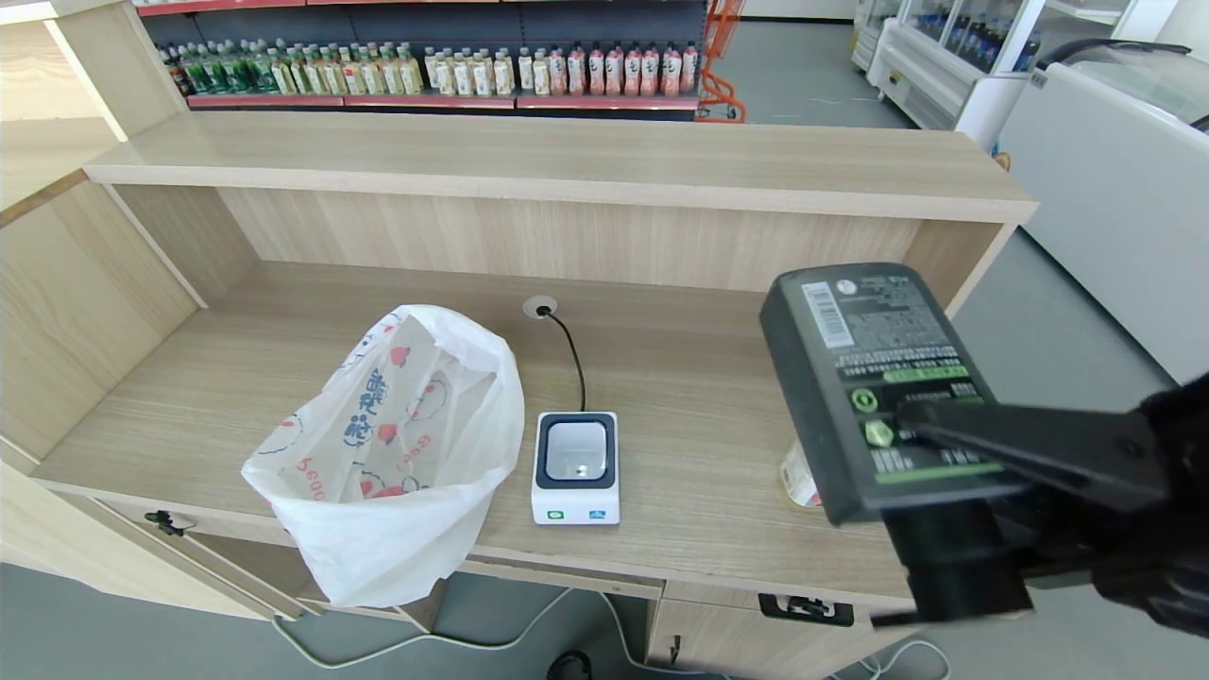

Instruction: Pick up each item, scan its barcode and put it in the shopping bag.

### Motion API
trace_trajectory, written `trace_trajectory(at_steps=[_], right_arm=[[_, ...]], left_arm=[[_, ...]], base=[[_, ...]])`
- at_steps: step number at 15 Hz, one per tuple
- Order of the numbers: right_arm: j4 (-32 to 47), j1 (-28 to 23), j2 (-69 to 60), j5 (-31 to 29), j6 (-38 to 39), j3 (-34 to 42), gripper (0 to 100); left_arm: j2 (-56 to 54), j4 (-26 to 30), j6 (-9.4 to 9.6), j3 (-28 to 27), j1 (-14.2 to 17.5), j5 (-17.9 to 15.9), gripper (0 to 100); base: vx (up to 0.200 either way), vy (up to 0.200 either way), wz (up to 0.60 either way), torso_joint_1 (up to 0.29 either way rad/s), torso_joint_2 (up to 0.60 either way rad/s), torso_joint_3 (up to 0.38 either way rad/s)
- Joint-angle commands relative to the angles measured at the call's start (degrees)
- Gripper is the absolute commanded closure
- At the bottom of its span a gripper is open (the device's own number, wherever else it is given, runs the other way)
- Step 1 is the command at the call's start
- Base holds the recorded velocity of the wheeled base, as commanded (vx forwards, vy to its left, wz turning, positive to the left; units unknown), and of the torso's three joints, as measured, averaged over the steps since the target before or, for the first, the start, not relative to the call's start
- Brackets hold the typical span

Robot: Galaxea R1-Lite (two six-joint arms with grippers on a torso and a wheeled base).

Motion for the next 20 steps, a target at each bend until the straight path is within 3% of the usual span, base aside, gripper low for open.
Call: trace_trajectory(at_steps=[1, 2, 3, 4, 7, 9, 12, 15, 19, 20], right_arm=[[3.9, -3.5, -1.7, -19.2, 22.5, -1.1, 100], [2.5, -6.7, -1.5, -22.2, 30.0, -1.3, 100], [2.1, -9.0, -1.2, -21.5, 33.8, -0.2, 100], [2.5, -10.4, -1.3, -19.6, 36.1, 0.9, 100], [7.2, -12.7, -1.7, -6.6, 46.2, 0.7, 100], [12.9, -13.2, -3.1, -5.1, 54.4, 0.1, 100], [16.3, -13.1, -4.6, -10.1, 73.7, -1.6, 100], [16.6, -11.3, -5.9, -23.8, 88.9, -3.5, 100], [22.3, -15.5, -9.1, -42.3, 89.9, -1.6, 100], [22.0, -15.5, -9.6, -42.6, 89.8, -1.6, 100]], left_arm=[[0.0, 0.0, 0.04, 0.0, 0.0, 0.0, 0], [0.0, 0.0, 0.04, 0.0, 0.0, 0.0, 0], [0.0, 0.0, -0.04, 0.0, 0.0, 0.0, 0], [0.0, 0.0, 0.04, 0.0, 0.0, 0.0, 0], [0.0, 0.0, 0.04, 0.0, 0.0, 0.0, 0], [0.0, 0.0, 0.04, 0.0, 0.0, 0.0, 0], [0.0, 0.0, 0.04, 0.0, 0.0, 0.0, 0], [0.0, 0.0, 0.04, 0.0, 0.0, 0.0, 0], [0.0, 0.0, 0.04, 0.0, 0.0, 0.0, 0], [0.0, 0.0, 0.04, 0.0, 0.0, 0.0, 0]], base=[[0.0, 0.0, 0.0, 0.0, 0.0, 0.0], [0.0, 0.0, 0.0, 0.0, 0.0, 0.0], [0.0, 0.0, 0.0, 0.0, 0.0, 0.0], [0.0, 0.0, 0.0, 0.0, 0.0, 0.0], [0.0, 0.0, 0.0, 0.0, 0.0, 0.0], [0.0, 0.0, 0.0, 0.0, 0.0, 0.0], [0.0, 0.0, 0.0, 0.0, 0.0, 0.0], [0.0, 0.0, 0.0, 0.0, 0.0, 0.0], [0.0, 0.0, 0.0, 0.0, 0.0, 0.0], [0.0, 0.0, 0.0, 0.0, 0.0, 0.0]])
